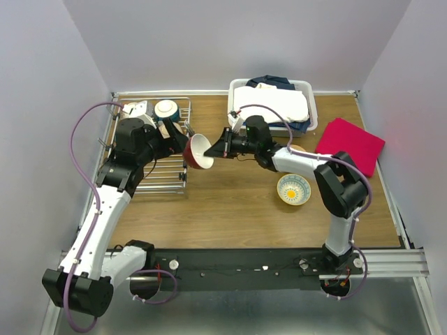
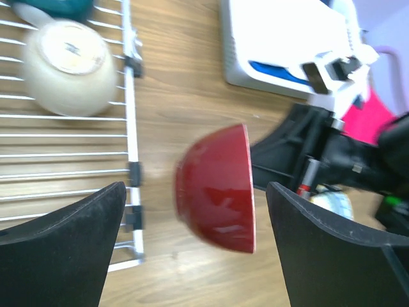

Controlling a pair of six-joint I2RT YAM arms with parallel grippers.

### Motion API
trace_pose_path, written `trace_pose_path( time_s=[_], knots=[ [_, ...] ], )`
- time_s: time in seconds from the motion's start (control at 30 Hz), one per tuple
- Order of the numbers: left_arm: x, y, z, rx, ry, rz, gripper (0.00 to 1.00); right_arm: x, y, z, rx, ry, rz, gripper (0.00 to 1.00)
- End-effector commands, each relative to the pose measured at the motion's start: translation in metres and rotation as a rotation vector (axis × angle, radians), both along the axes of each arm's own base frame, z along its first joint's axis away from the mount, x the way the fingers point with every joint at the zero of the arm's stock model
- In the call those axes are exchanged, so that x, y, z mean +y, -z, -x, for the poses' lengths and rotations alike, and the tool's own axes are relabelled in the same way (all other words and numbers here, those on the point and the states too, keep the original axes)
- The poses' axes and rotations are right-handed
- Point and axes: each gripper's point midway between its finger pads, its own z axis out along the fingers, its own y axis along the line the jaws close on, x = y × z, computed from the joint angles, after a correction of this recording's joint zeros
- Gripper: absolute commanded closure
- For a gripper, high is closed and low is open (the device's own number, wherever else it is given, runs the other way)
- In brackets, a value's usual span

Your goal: Unload the bowls from the dish rack

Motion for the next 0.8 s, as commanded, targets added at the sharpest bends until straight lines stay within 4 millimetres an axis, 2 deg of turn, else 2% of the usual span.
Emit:
trace_pose_path(
  time_s=[0.0, 0.07, 0.1, 0.17, 0.2, 0.27, 0.3, 0.4, 0.6, 0.77],
  knots=[
    [0.039, -0.013, 0.002, -0.074, -0.116, -0.187, 0.01, -0.042, 0.014, -0.013, -0.091, 0.141, 0.251, 0.99],
    [0.052, -0.008, 0.005, -0.068, -0.15, -0.254, 0.01, -0.06, 0.021, -0.019, -0.119, 0.179, 0.341, 0.99],
    [0.057, -0.01, 0.006, -0.076, -0.167, -0.271, 0.01, -0.079, 0.029, -0.023, -0.099, 0.24, 0.433, 0.99],
    [0.069, -0.004, 0.008, -0.063, -0.199, -0.336, 0.01, -0.101, 0.038, -0.028, -0.116, 0.284, 0.539, 0.99],
    [0.073, -0.004, 0.01, -0.063, -0.209, -0.353, 0.01, -0.123, 0.044, -0.031, -0.098, 0.336, 0.607, 0.99],
    [0.079, 0.0, 0.013, -0.055, -0.214, -0.394, 0.01, -0.145, 0.054, -0.032, -0.072, 0.366, 0.666, 0.99],
    [0.082, 0.0, 0.013, -0.054, -0.227, -0.408, 0.01, -0.165, 0.061, -0.037, -0.044, 0.409, 0.704, 0.99],
    [0.085, 0.003, 0.015, -0.047, -0.23, -0.43, 0.01, -0.202, 0.071, -0.04, 0.0, 0.468, 0.763, 0.99],
    [0.085, 0.012, 0.015, -0.029, -0.228, -0.432, 0.01, -0.242, 0.092, -0.044, 0.038, 0.524, 0.908, 0.99],
    [0.086, 0.021, 0.014, -0.011, -0.227, -0.442, 0.01, -0.252, 0.103, -0.05, 0.052, 0.538, 0.957, 0.99]
  ],
)
